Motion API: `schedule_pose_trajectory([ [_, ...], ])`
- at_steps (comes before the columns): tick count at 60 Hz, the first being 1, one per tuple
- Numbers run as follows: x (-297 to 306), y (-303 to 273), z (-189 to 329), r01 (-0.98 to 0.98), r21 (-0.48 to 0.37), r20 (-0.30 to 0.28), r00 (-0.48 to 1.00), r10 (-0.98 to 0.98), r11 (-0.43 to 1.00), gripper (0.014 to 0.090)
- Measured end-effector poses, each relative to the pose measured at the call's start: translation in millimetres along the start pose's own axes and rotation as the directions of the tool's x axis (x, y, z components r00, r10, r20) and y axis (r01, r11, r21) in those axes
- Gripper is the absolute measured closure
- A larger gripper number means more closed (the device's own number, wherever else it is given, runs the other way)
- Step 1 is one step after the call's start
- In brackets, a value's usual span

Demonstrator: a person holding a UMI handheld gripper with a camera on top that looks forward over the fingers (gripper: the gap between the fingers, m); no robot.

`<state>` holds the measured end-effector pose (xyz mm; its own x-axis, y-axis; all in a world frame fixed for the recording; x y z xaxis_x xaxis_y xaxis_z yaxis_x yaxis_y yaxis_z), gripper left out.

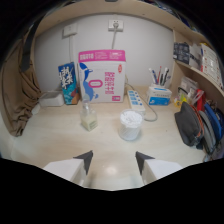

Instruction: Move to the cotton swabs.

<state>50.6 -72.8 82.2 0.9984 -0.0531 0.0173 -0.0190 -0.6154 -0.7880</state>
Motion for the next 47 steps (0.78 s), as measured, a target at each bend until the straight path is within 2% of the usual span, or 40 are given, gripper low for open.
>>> schedule_pose_trajectory([
  [14, 37, -5, 57, 0.028, 0.038, 0.011, 1.000, -0.028, 0.999, 0.0174],
  [26, 50, -10, 92, 0.073, 0.036, 0.026, 0.997, -0.074, 0.997, 0.0176],
  [47, 53, -13, 98, 0.066, 0.038, 0.042, 0.997, -0.067, 0.997, 0.0176],
])
